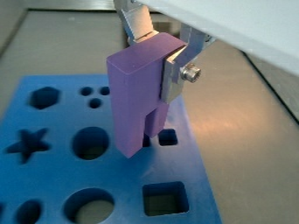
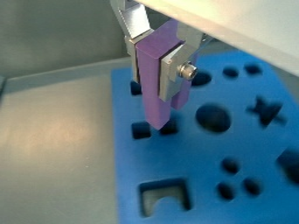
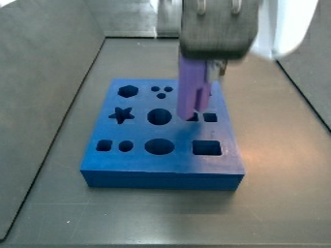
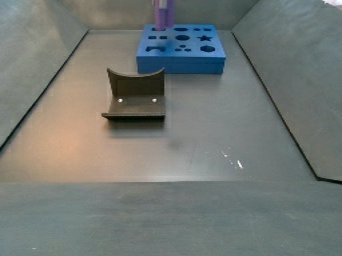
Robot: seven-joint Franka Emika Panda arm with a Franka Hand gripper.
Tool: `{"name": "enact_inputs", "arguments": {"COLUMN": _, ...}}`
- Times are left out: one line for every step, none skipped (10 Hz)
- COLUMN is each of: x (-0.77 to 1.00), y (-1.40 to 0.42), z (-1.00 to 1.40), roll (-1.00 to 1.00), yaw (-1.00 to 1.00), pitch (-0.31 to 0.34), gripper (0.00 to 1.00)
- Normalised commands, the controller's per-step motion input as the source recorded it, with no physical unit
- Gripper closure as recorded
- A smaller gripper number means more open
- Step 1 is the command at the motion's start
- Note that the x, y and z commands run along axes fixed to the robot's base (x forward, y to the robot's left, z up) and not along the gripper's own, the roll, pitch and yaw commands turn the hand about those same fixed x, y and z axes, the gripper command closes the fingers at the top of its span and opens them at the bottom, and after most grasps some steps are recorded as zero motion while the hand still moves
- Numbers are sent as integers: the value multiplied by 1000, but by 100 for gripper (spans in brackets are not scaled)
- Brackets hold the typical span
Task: Insert the double-square object.
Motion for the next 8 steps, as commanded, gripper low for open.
{"name": "enact_inputs", "arguments": {"x": 31, "y": 0, "z": -346, "roll": 183, "yaw": -1000, "pitch": -44, "gripper": 100}}
{"name": "enact_inputs", "arguments": {"x": 0, "y": 0, "z": -323, "roll": 171, "yaw": -1000, "pitch": -36, "gripper": 100}}
{"name": "enact_inputs", "arguments": {"x": 0, "y": 0, "z": -306, "roll": 167, "yaw": -1000, "pitch": -23, "gripper": 100}}
{"name": "enact_inputs", "arguments": {"x": 0, "y": 0, "z": -286, "roll": 166, "yaw": -1000, "pitch": -10, "gripper": 100}}
{"name": "enact_inputs", "arguments": {"x": 0, "y": 0, "z": -283, "roll": 166, "yaw": -1000, "pitch": -10, "gripper": 100}}
{"name": "enact_inputs", "arguments": {"x": 0, "y": 0, "z": -280, "roll": 164, "yaw": -1000, "pitch": -9, "gripper": 100}}
{"name": "enact_inputs", "arguments": {"x": 149, "y": 0, "z": -231, "roll": 157, "yaw": -877, "pitch": 0, "gripper": 100}}
{"name": "enact_inputs", "arguments": {"x": 466, "y": -80, "z": -183, "roll": 151, "yaw": -634, "pitch": -3, "gripper": 100}}
